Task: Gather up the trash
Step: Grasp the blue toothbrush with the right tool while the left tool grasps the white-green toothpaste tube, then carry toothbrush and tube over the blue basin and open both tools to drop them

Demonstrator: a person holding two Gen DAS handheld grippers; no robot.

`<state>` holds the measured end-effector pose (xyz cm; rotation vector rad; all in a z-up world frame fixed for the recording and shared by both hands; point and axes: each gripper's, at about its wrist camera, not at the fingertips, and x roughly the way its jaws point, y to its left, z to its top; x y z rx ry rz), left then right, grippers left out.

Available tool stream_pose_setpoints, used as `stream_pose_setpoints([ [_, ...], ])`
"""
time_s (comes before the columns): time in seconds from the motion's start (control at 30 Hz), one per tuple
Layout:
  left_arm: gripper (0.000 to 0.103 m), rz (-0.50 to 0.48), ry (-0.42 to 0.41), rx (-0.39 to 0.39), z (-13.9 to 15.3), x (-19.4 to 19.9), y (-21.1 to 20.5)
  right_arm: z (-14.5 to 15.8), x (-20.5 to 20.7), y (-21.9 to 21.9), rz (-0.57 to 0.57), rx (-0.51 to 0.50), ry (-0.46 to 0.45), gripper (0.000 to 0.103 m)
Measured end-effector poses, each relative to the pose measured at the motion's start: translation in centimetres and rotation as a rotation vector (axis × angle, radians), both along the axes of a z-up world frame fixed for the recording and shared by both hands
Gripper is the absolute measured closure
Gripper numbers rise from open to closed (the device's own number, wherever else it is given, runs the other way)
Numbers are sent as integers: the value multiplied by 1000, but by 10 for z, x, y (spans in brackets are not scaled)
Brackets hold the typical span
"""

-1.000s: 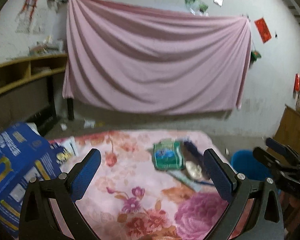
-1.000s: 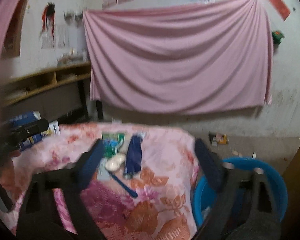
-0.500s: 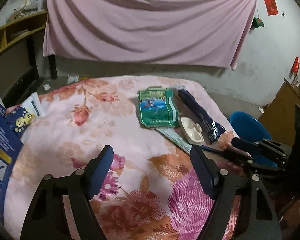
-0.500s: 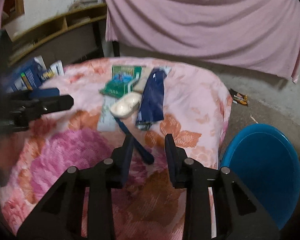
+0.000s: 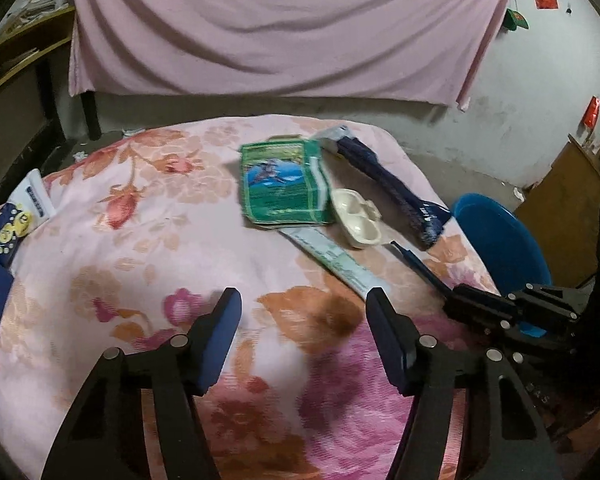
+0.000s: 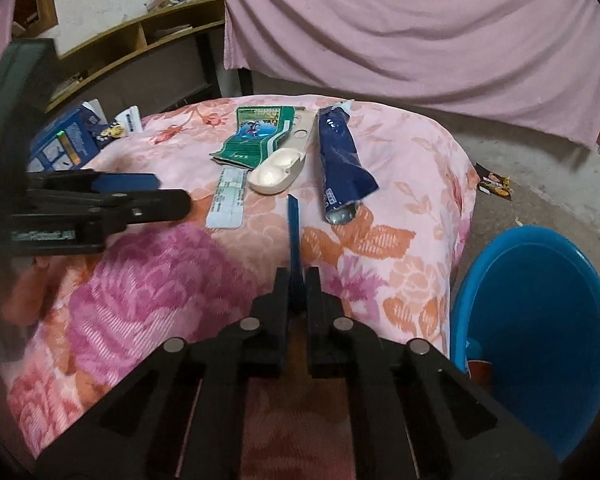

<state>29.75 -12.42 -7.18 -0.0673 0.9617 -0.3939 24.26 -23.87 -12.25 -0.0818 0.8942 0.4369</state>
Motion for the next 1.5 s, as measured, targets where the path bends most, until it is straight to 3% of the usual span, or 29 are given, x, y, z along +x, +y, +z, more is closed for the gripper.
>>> stream_pose_setpoints([
  [0.17,46,-22,13,16,-3,7,-18,5,-15,-22,-32,51,-22,69],
  [0.43,59,21,58,107,-10,29,-52,15,-21,-48,-88,126,-80,69],
  [0.63,77,39,49,151,-15,30,-67,18,-25,-54,-106,164,-112,69],
  [0.9,102,45,54,93,-12,15,-52,15,-26,-57,-130,197,-124,69],
  [1.0,102,52,33,74,-6,2,-47,18,-29,-57,-140,203,-144,69],
  [1.17,102,63,-50,29,14,-23,-39,28,-38,-58,-161,206,-216,69],
  [1.37,102,51,-274,-63,56,-58,-37,51,-55,-72,-232,242,-376,69],
  [1.5,102,10,-438,-97,92,-71,-58,66,-71,-89,-302,251,-503,69],
])
